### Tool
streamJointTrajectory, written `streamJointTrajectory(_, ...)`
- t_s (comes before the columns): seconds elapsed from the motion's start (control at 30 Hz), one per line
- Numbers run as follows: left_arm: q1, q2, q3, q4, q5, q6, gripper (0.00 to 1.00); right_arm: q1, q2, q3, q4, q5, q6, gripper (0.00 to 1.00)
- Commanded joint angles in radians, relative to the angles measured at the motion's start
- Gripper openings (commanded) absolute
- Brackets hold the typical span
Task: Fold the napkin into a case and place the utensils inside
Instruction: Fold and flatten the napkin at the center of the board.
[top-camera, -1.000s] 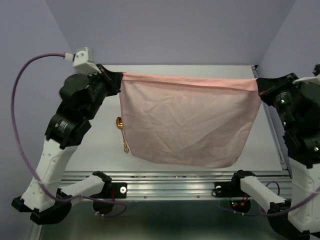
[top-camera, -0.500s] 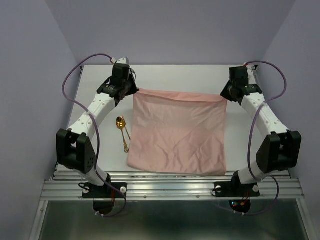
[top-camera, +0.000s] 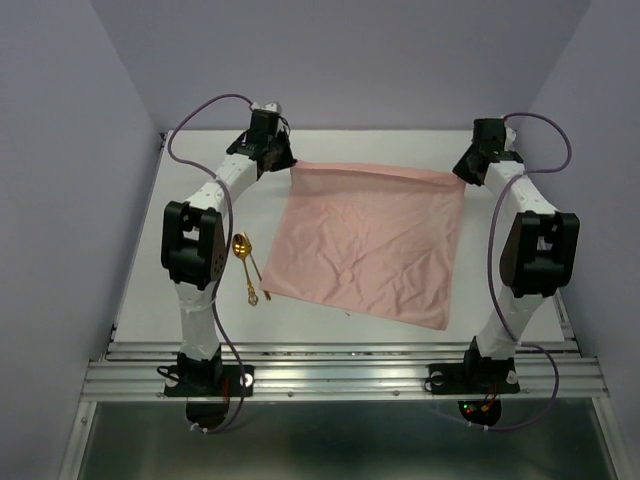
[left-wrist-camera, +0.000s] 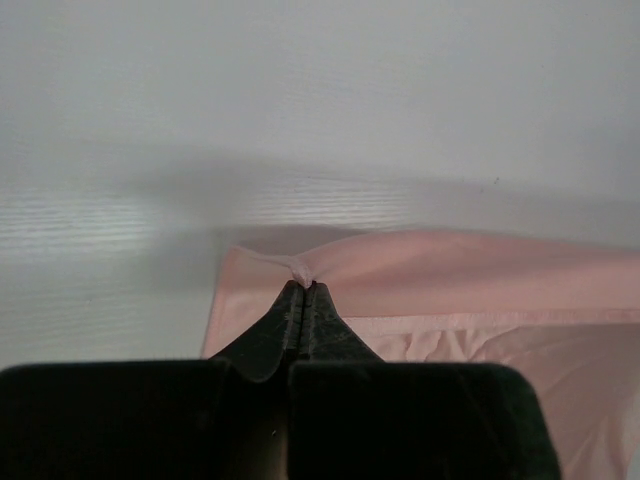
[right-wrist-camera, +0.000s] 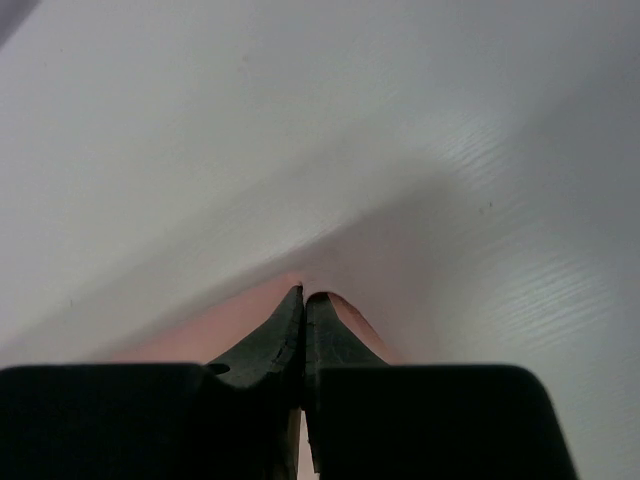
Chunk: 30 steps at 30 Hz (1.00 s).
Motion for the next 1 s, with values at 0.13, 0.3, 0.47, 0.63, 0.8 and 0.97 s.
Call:
streamJointTrajectory(0.13,0.006,0.106,0.271,-0.027,0.075,-0.017,0.00,-0.097,0.112,0.197,0.083,-0.078,-0.030,0.01)
streamJointTrajectory(0.3,0.002,0.171,0.389,-0.050,0.118,-0.033,0.00,-0.097,0.160,0.270,0.078,-0.136,-0.004,0.01)
streamJointTrajectory(0.47,-0.003,0.180,0.435,-0.105,0.103,-0.022,0.00,-0.097,0.157,0.286,-0.042,-0.171,0.071,0.01)
streamJointTrajectory(0.63,-0.011,0.033,0.192,-0.051,0.112,-0.030,0.00,-0.097,0.007,0.032,-0.034,-0.153,0.130,0.01)
streamJointTrajectory(0.8,-0.038,-0.078,0.004,-0.053,0.121,-0.042,0.00,-0.097,-0.177,-0.235,-0.011,-0.182,0.153,0.01)
streamJointTrajectory(0.97,-0.040,-0.244,-0.244,-0.018,0.131,-0.059,0.00,-0.097,-0.366,-0.401,-0.020,-0.186,0.154,0.01)
